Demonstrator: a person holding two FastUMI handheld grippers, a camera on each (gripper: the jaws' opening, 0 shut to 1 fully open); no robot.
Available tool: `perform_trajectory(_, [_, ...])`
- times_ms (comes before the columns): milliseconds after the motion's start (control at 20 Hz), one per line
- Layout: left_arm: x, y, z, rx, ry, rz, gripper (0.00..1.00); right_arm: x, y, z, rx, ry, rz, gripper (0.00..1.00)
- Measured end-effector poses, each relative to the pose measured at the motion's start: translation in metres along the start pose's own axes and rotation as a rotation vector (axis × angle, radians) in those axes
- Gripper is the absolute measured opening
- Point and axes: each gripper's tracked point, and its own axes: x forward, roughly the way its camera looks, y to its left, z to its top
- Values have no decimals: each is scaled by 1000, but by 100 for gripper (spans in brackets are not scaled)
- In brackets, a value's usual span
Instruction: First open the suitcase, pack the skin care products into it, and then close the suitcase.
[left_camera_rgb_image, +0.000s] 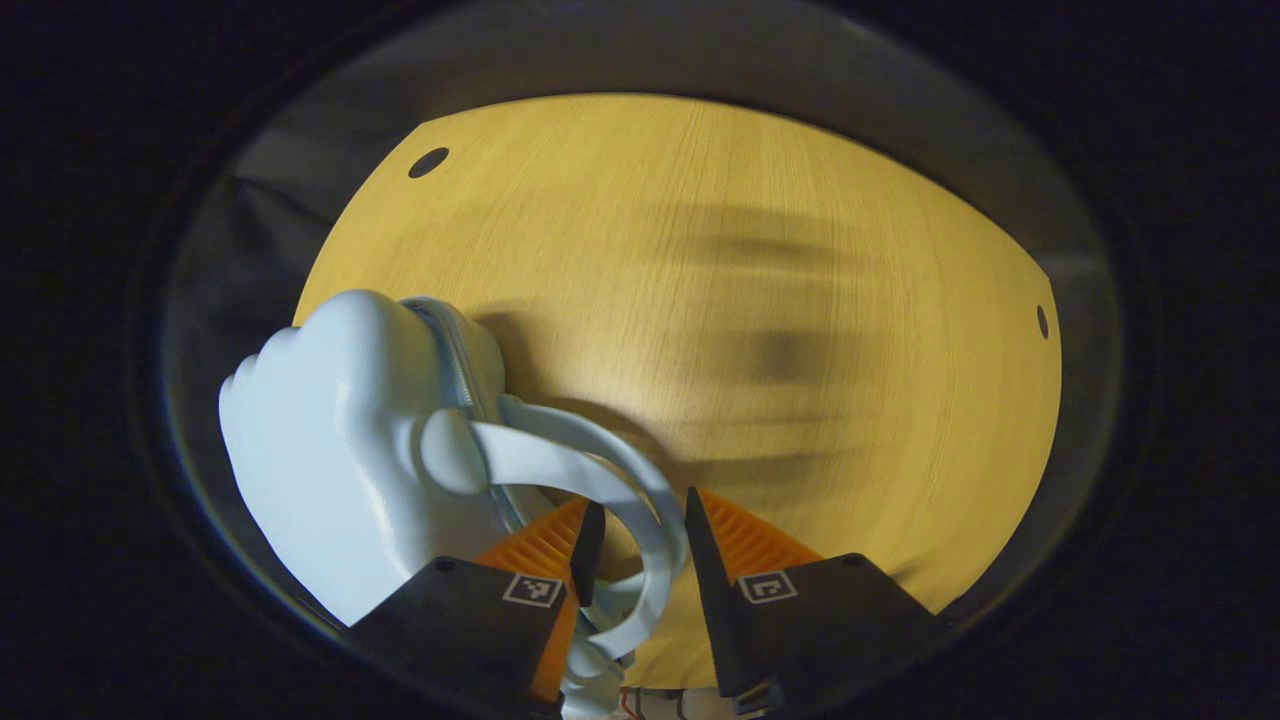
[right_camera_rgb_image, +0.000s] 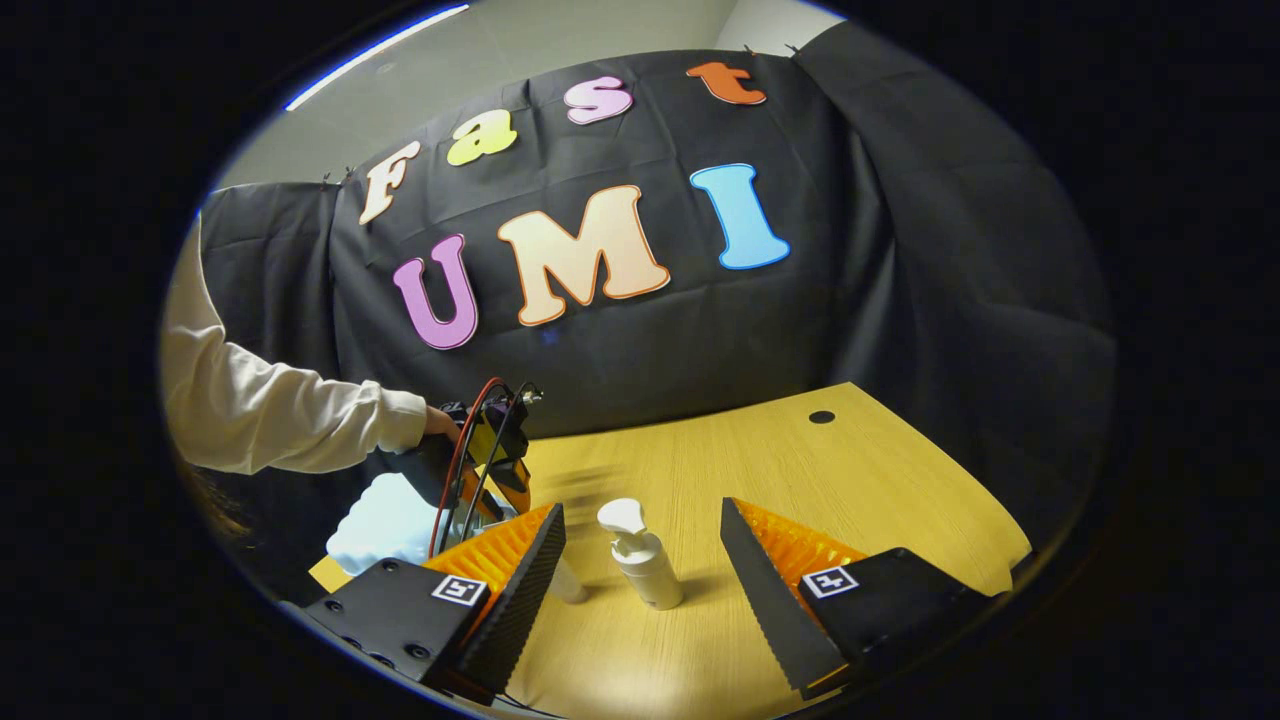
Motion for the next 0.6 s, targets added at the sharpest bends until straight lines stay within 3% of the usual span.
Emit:
perform_trajectory(200, [5,-5,0,5,17,-22,41,-1,-2,-2,8,7,-6,98])
perform_trajectory(450, [5,-6,0,35,36,-41,41,-1,0,-5,-10,19,-2,98])
perform_trajectory(600, [-4,-9,1,23,43,-79,28,-2,0,-3,-10,16,2,98])
